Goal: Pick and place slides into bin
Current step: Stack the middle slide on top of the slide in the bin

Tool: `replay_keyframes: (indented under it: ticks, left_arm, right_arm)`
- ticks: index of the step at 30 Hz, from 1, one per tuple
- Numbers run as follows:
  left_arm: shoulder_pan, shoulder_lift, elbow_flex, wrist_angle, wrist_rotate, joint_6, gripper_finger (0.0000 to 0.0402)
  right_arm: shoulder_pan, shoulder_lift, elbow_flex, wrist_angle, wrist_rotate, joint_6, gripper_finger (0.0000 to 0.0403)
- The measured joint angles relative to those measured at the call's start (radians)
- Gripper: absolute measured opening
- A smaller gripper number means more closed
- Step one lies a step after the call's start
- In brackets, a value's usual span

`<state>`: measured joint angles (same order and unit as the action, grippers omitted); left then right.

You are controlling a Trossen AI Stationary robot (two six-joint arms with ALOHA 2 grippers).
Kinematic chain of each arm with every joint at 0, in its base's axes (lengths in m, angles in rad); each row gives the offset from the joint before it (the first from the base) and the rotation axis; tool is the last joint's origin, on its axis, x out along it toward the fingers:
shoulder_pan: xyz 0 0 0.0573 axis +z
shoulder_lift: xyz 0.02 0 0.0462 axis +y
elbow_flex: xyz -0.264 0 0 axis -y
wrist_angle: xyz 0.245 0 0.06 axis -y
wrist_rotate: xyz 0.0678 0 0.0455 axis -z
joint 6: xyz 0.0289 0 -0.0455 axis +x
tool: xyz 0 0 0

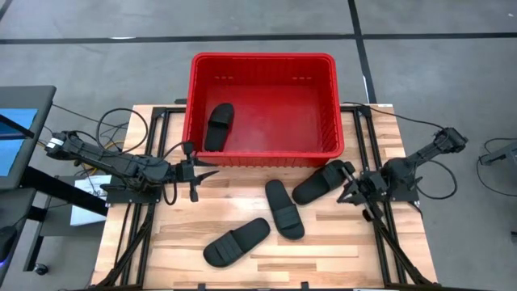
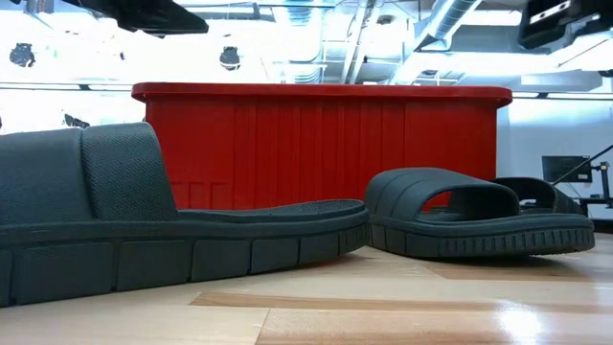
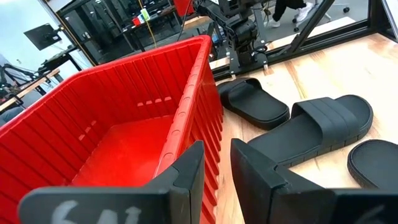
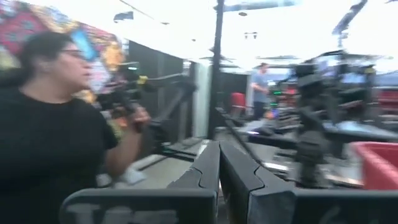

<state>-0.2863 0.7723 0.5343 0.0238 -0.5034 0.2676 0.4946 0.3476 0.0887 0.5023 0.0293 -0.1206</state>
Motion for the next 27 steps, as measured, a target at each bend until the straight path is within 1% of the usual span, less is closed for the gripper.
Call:
replay_keyframes:
  ticks: [2, 3, 6, 8, 10, 12, 16, 18, 20, 23, 27]
  left_arm:
    - [0.000, 0.000, 0.000, -0.007, 0.000, 0.000, 0.0071]
    - [0.000, 0.000, 0.000, -0.009, 0.000, -0.001, 0.0071]
    - [0.000, 0.000, 0.000, -0.010, 0.000, -0.017, 0.0071]
    - [0.000, 0.000, 0.000, -0.010, 0.000, -0.023, 0.0071]
    - [0.000, 0.000, 0.000, -0.011, 0.000, -0.024, 0.0071]
    - [0.000, 0.000, 0.000, -0.011, 0.000, -0.028, 0.0071]
    - [0.000, 0.000, 0.000, -0.010, 0.000, -0.046, 0.0071]
    - [0.000, 0.000, 0.000, -0.010, 0.000, -0.046, 0.0071]
    - [0.000, 0.000, 0.000, -0.010, 0.000, -0.047, 0.0071]
    - [0.000, 0.000, 0.000, -0.010, 0.000, -0.057, 0.0071]
    - [0.000, 0.000, 0.000, -0.010, 0.000, -0.070, 0.0071]
  right_arm:
    - [0.000, 0.007, 0.000, 0.029, 0.022, -0.034, 0.0000]
    - [0.001, 0.013, 0.000, 0.048, 0.014, -0.039, 0.0000]
    - [0.003, 0.044, 0.000, 0.084, -0.068, -0.013, 0.0000]
    - [0.002, 0.075, 0.000, 0.130, -0.075, 0.038, 0.0000]
    - [0.002, 0.110, 0.000, 0.140, -0.055, 0.112, 0.0000]
    - [0.003, 0.154, 0.000, 0.113, -0.024, 0.205, 0.0000]
    - [0.002, 0.277, 0.000, 0.082, 0.095, 0.418, 0.0000]
    - [0.008, 0.340, 0.000, 0.091, 0.110, 0.461, 0.0000]
    - [0.026, 0.402, 0.000, 0.142, 0.114, 0.471, 0.0000]
    - [0.071, 0.487, 0.005, 0.207, 0.163, 0.500, 0.0000]
    - [0.126, 0.604, 0.037, 0.170, 0.214, 0.626, 0.0000]
